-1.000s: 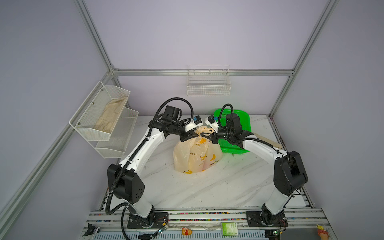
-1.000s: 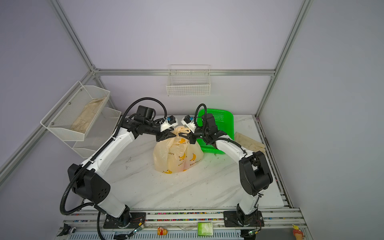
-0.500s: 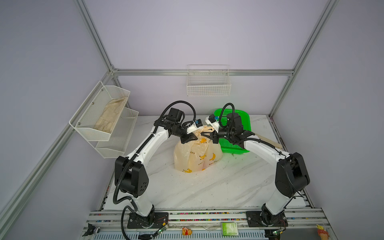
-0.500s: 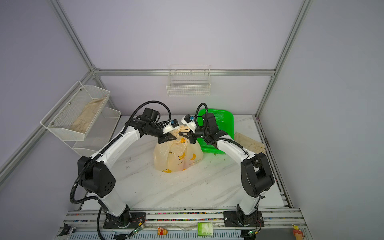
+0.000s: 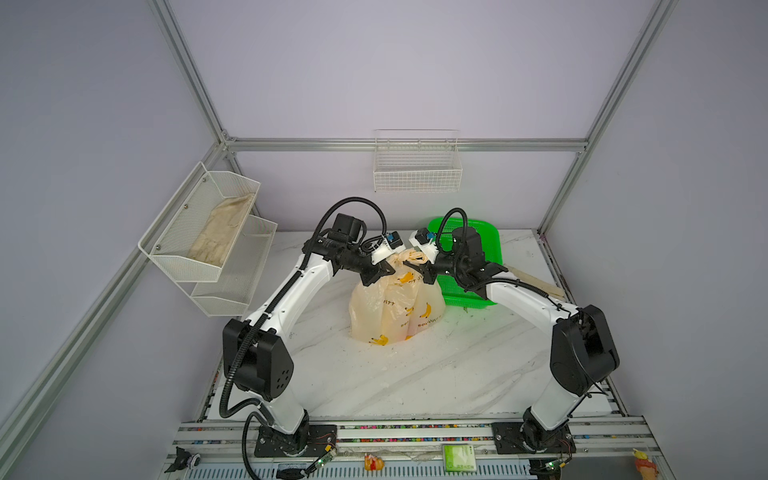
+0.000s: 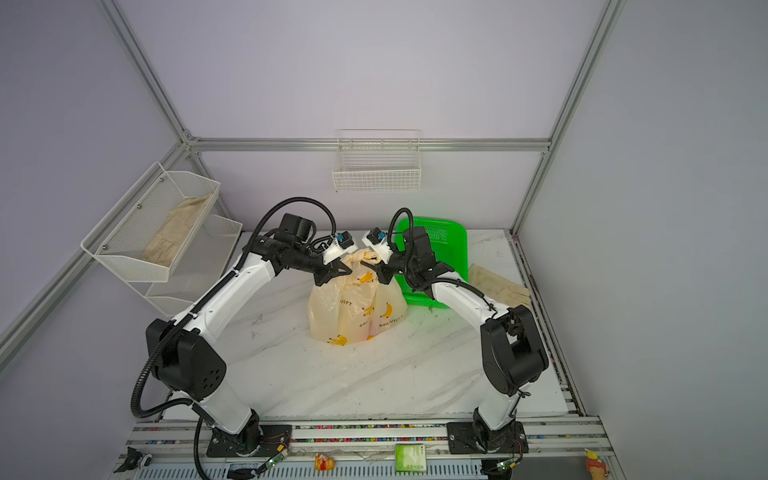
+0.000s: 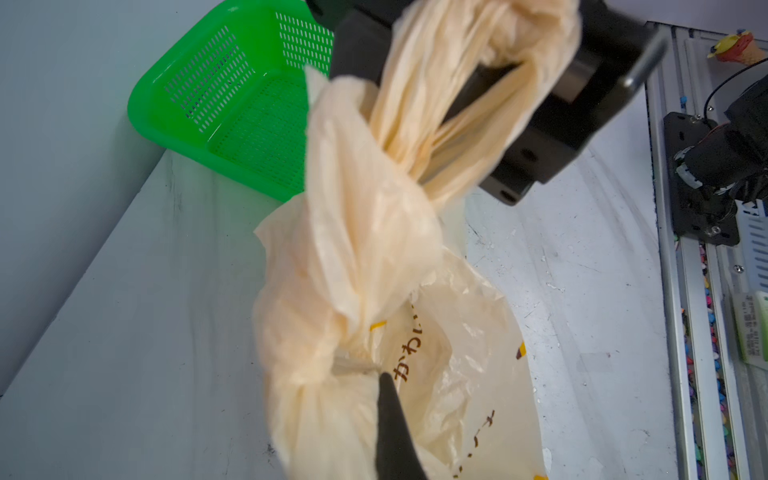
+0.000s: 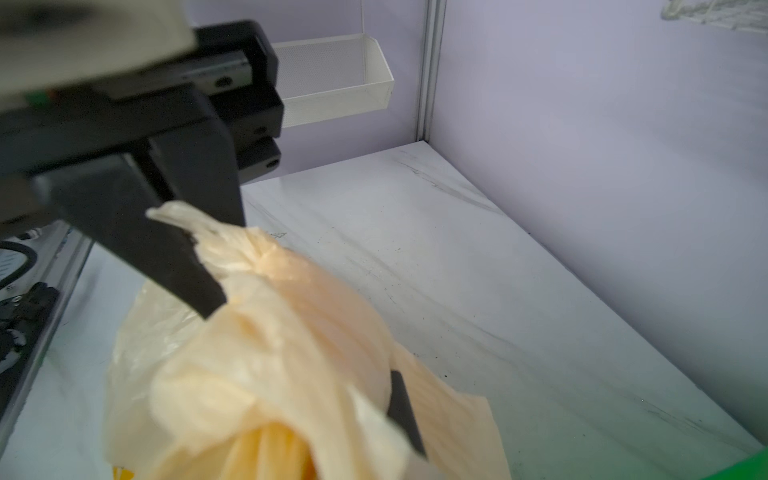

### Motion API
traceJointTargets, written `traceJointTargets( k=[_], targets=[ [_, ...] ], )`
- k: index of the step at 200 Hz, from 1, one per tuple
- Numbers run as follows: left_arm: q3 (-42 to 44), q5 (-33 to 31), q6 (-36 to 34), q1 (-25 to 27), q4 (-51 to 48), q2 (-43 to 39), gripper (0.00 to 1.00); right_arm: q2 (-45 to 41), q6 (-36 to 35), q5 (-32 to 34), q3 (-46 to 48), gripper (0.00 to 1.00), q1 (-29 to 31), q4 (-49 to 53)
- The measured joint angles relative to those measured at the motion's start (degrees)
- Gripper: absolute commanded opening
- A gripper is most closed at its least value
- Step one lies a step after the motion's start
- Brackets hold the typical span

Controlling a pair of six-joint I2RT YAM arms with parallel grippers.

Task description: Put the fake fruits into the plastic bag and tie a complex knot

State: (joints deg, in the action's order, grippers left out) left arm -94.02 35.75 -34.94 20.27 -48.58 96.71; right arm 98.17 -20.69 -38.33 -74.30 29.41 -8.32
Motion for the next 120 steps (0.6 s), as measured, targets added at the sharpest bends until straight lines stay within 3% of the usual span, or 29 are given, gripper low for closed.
traceJointTargets(
  k=[32, 92, 120],
  targets=[
    [0.0, 3.3, 4.4, 0.0, 1.0, -0.1, 0.00, 0.5, 3.9, 6.1, 2.0, 0.00, 2.3, -7.5],
    [5.4, 2.7, 12.0, 1.3, 9.3, -2.8, 0.00, 2.2, 17.4, 12.9, 9.1, 0.00, 4.2, -28.6],
    [8.6, 1.3, 15.7, 2.7, 13.8, -4.5, 0.11, 3.3, 23.9, 12.4, 11.4, 0.00, 4.3, -37.2]
  ],
)
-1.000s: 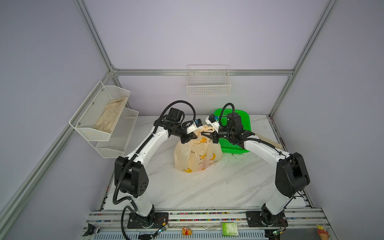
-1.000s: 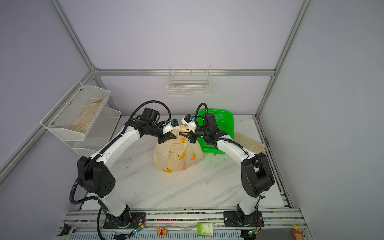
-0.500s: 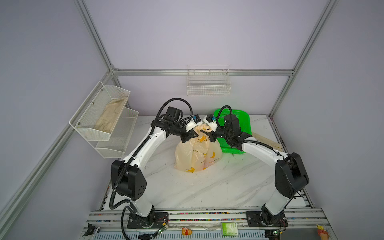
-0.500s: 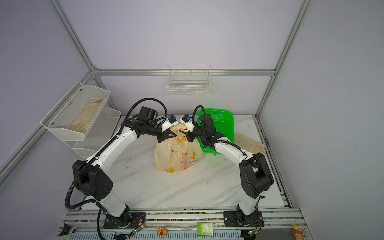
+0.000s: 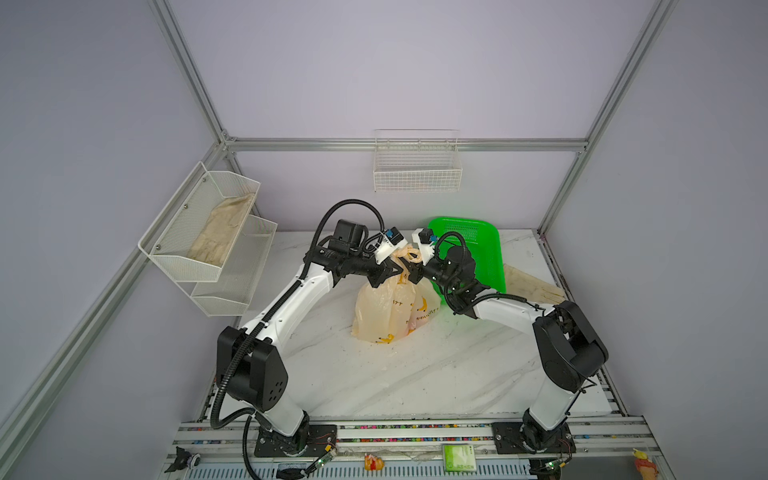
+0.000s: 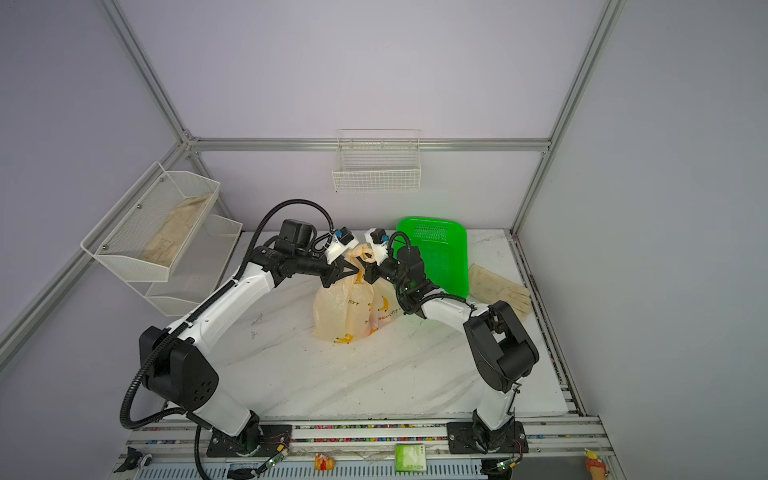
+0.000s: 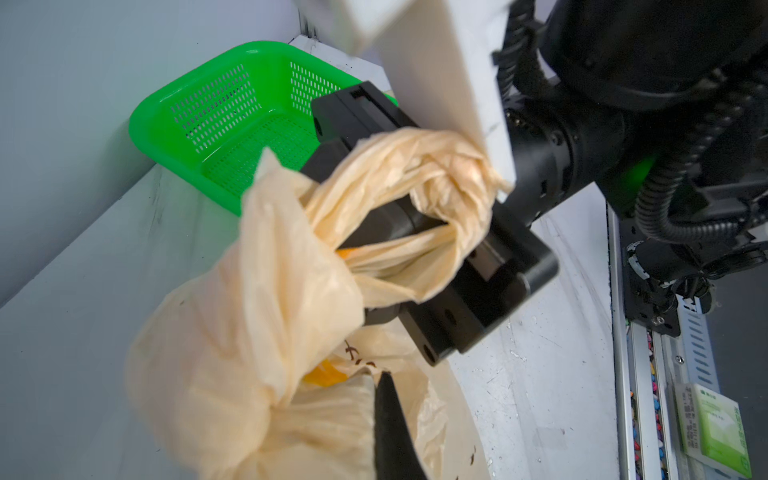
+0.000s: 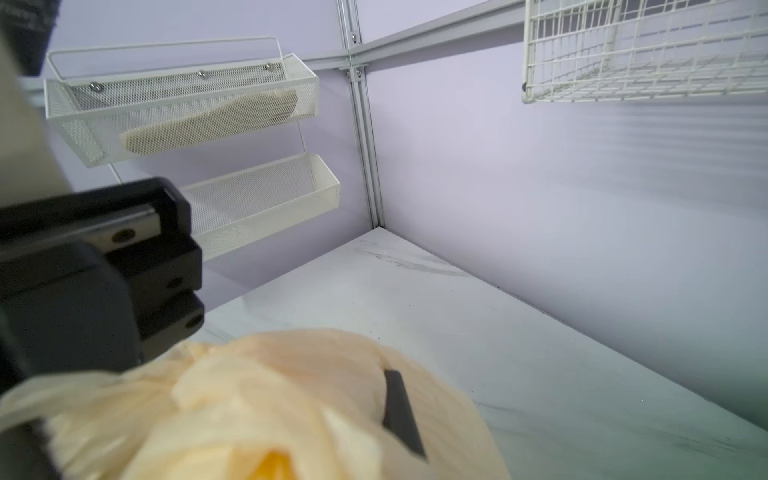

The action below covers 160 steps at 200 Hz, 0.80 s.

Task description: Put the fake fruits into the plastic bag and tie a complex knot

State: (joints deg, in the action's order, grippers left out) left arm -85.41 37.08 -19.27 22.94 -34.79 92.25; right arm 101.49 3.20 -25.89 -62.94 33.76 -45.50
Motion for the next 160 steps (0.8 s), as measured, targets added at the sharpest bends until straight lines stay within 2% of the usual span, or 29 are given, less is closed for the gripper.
traceJointTargets(
  k=[17, 48, 97, 141, 160],
  targets=[
    [2.1, -0.5, 2.7, 0.5, 3.0, -0.8, 0.20, 0.9, 3.2, -1.7, 0.5, 0.00, 0.0, -4.3],
    [6.5, -0.7, 7.8, 1.1, 8.5, -2.3, 0.29, 2.0, 6.6, -5.4, 1.3, 0.00, 0.0, -10.1],
    [11.1, -1.2, 12.5, 1.2, 11.6, -6.8, 0.50, 3.7, 9.0, -12.0, 1.3, 0.00, -0.2, -17.2],
    [15.6, -1.6, 14.3, 1.5, 9.8, -14.2, 0.55, 5.7, 9.0, -15.3, 1.3, 0.00, -0.2, -21.8],
    [17.9, -3.7, 14.3, 1.5, 8.3, -17.4, 0.56, 6.4, 9.0, -16.7, 1.2, 0.00, -0.5, -22.6]
  ],
)
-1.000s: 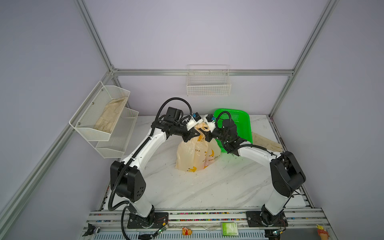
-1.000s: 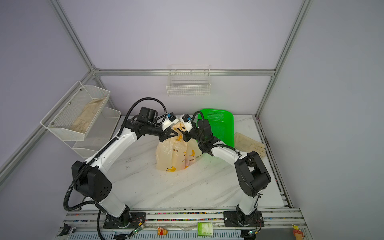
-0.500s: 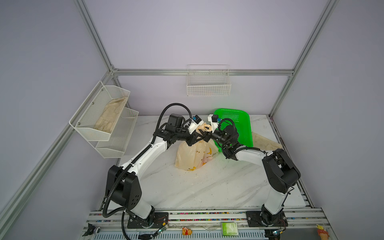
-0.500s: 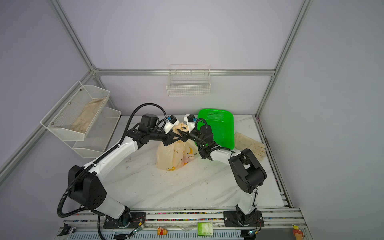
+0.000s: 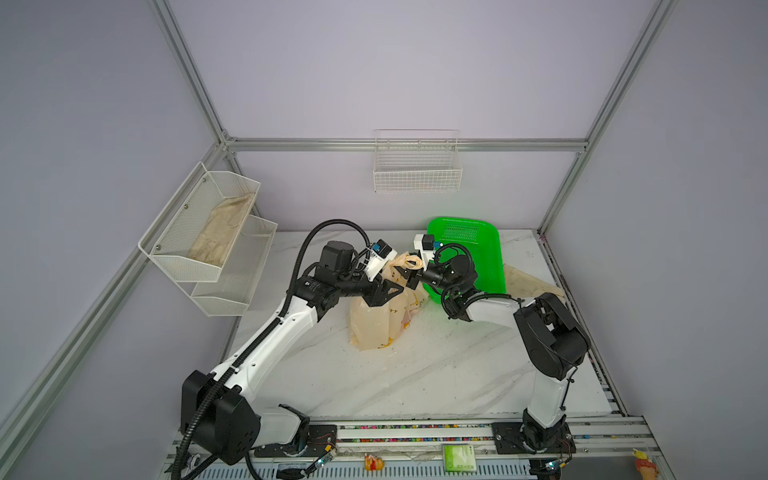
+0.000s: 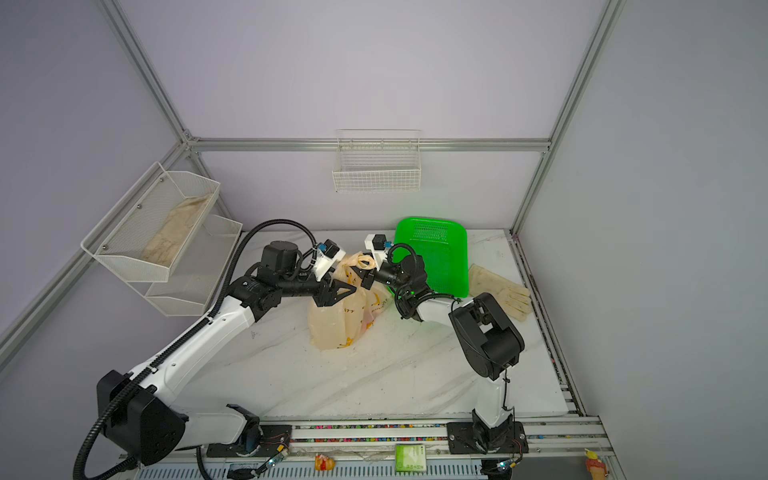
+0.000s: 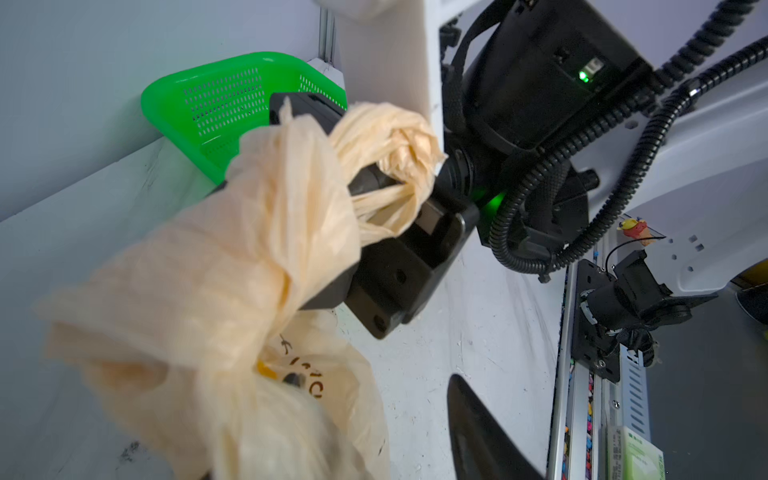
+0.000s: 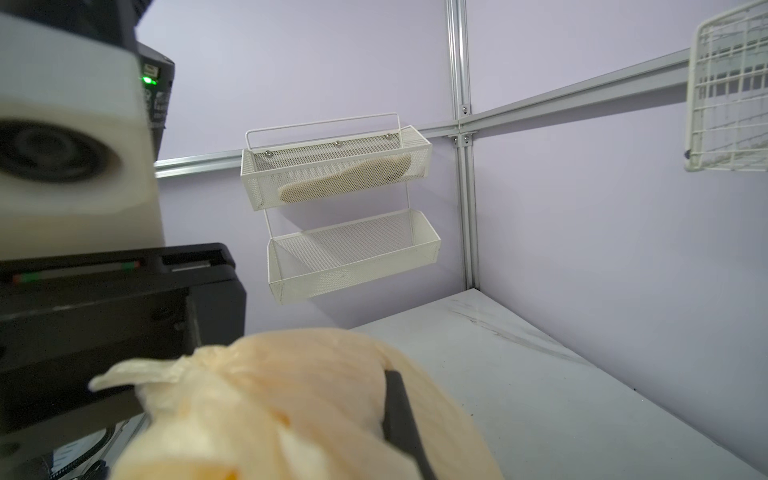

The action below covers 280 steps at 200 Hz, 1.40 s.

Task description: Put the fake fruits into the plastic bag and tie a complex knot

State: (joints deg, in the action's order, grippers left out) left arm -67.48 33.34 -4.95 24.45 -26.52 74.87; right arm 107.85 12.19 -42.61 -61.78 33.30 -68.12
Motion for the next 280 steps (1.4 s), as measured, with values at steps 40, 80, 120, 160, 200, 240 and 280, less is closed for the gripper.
traceJointTargets(
  k=[40, 80, 120, 160, 200, 240, 280],
  targets=[
    [5.4, -5.0, 1.0, 0.0, -1.4, -5.9, 0.47, 0.5, 0.5, -2.4, -0.7, 0.00, -0.5, -0.6],
    [7.5, -1.9, 6.3, 1.7, 3.8, -5.4, 0.48, 3.7, 5.6, -3.7, -1.4, 0.00, -0.4, -6.6],
    [7.5, 1.0, 8.9, 3.5, 8.1, -4.3, 0.57, 6.2, 9.2, -4.0, -1.4, 0.00, -0.2, -9.7],
    [7.5, -1.3, 6.9, 3.2, 4.0, -6.2, 0.77, 6.2, 9.8, -6.6, -2.3, 0.00, -0.1, -10.1],
    [7.3, -7.2, 2.1, 2.0, -1.5, -14.3, 0.91, 6.2, 9.4, -8.8, -2.5, 0.00, -0.1, -9.3],
    [7.3, -13.0, -0.1, -2.2, -3.8, -18.1, 0.80, 6.2, 9.2, -10.4, -2.8, 0.00, -0.1, -9.0],
    [7.3, -21.7, -3.5, -5.4, -1.8, -17.8, 0.55, 6.2, 9.3, -11.5, -3.6, 0.00, -0.1, -8.9]
  ],
)
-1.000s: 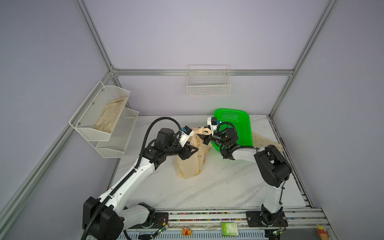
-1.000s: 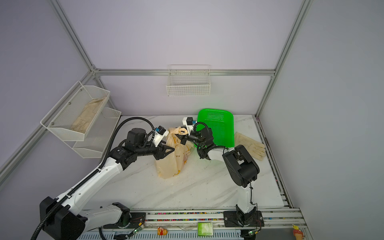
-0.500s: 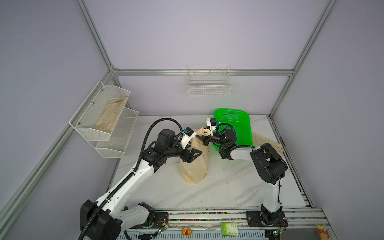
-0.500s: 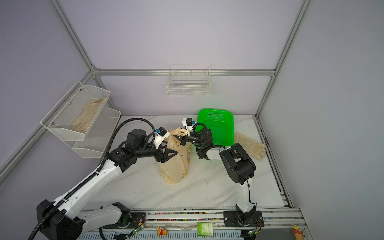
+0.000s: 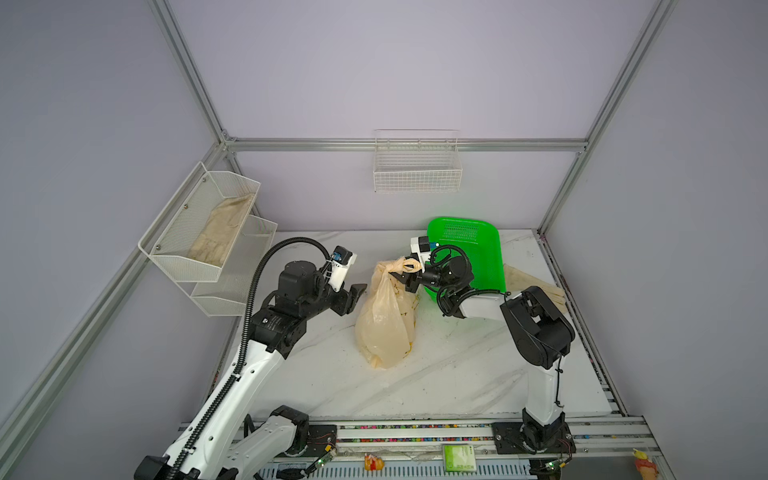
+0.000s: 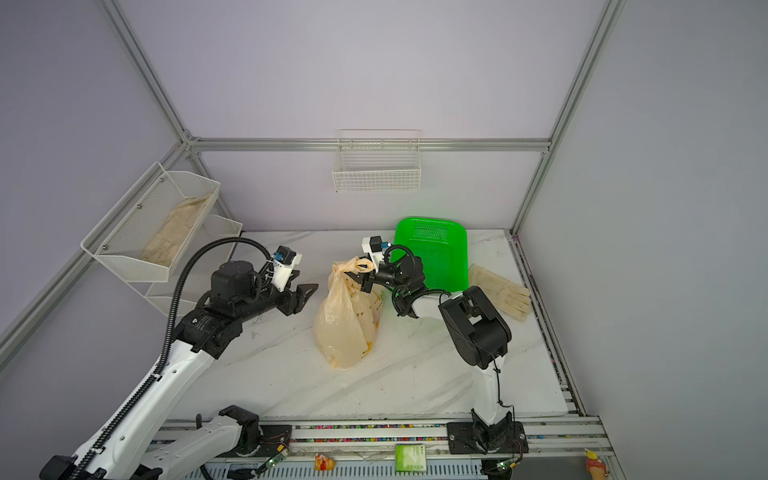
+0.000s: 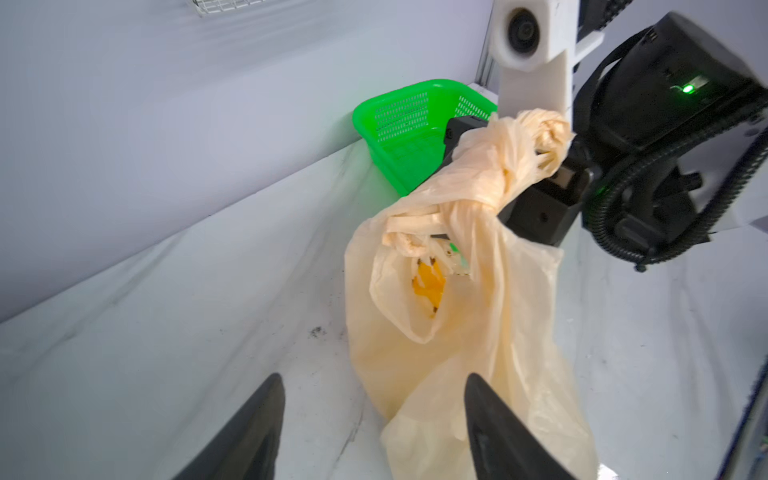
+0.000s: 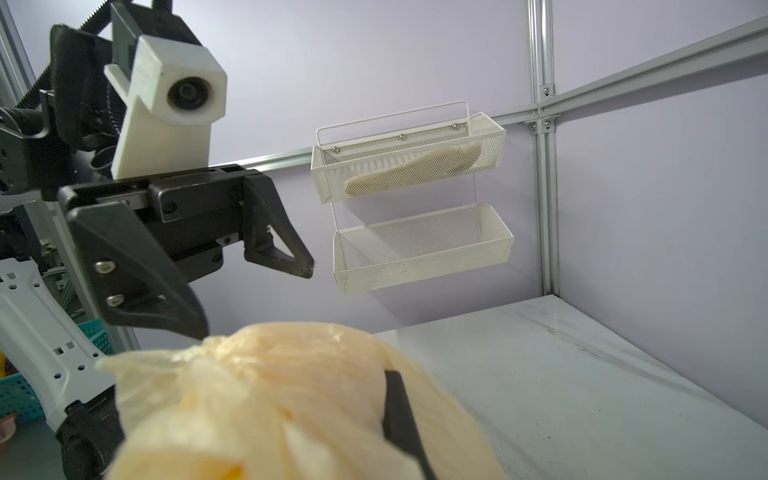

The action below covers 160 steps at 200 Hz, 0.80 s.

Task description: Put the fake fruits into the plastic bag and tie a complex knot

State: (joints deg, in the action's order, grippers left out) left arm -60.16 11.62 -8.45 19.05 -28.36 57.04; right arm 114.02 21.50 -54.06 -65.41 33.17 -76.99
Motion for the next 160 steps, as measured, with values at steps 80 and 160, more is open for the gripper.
traceJointTargets(
  k=[80, 160],
  targets=[
    [3.0, 12.0, 2.7, 2.6, 6.4, 4.6, 0.30, 1.3, 6.6, -0.2, -1.6, 0.00, 0.0, -6.0],
    [5.0, 14.4, 8.3, 6.1, 13.2, 10.7, 0.40, 3.1, 11.5, -1.3, -2.5, 0.00, 0.0, -9.8]
  ],
)
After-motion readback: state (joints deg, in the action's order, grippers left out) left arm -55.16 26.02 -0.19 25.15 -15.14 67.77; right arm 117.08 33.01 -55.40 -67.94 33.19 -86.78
